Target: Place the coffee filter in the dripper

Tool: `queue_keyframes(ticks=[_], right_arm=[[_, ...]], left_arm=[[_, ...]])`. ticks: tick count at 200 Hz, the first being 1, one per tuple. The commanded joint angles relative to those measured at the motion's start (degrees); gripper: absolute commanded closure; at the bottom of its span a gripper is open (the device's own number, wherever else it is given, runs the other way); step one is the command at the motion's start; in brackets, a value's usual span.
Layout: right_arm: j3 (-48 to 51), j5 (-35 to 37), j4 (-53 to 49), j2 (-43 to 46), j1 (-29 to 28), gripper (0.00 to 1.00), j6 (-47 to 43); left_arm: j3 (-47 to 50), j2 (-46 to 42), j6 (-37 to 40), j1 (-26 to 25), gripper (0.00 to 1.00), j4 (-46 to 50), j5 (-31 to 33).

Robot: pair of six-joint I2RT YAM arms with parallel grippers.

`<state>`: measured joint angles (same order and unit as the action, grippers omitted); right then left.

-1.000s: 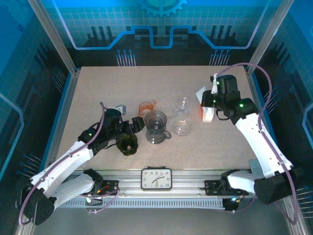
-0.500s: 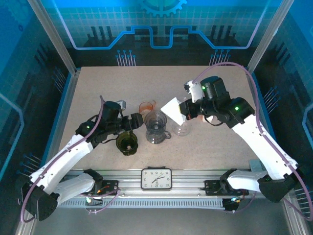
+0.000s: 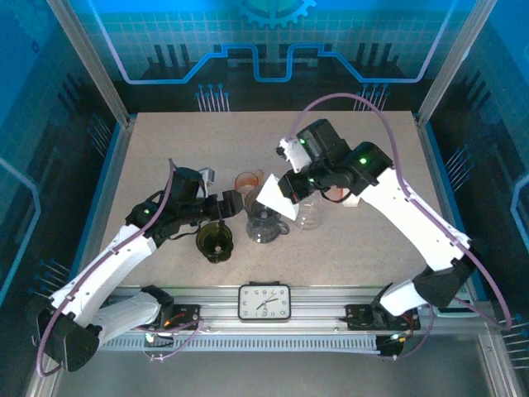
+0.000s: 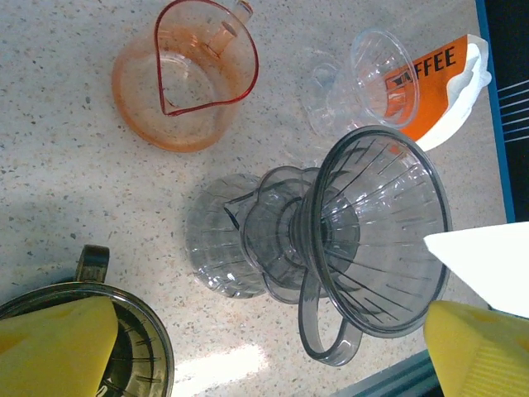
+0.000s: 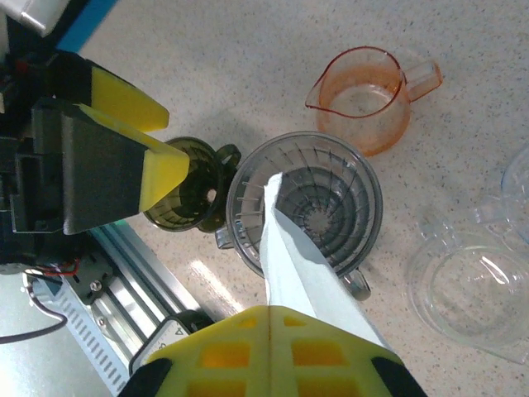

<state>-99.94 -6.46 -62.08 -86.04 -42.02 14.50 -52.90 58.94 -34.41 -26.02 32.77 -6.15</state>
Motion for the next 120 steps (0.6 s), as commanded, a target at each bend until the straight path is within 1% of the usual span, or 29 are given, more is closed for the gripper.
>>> queue_keyframes(ticks=[1,16,71,120], right_arm=[[-5.1,2.4,-6.1,-4.0,-2.2,1.0,-1.7],[-7.7,5.0,-8.0,-6.7,-3.2,1.0,-2.4],[-14.7,9.8,-11.0,-14.9,-6.9,1.0,-3.6],[-16.5,10.1,-10.6,-20.0,-8.2,1.0,-3.9]], left_arm=[[-1.5,-0.6,1.4,0.8,0.06,0.4,-4.2],[-1.1,-0.9,1.1,1.4,0.1,-0.1,-6.0],[2.5,-1.9,-1.9,3.1,0.1,-4.0,-10.0],[3.8,-1.1,-2.5,3.3,0.09,-5.9,-11.8]])
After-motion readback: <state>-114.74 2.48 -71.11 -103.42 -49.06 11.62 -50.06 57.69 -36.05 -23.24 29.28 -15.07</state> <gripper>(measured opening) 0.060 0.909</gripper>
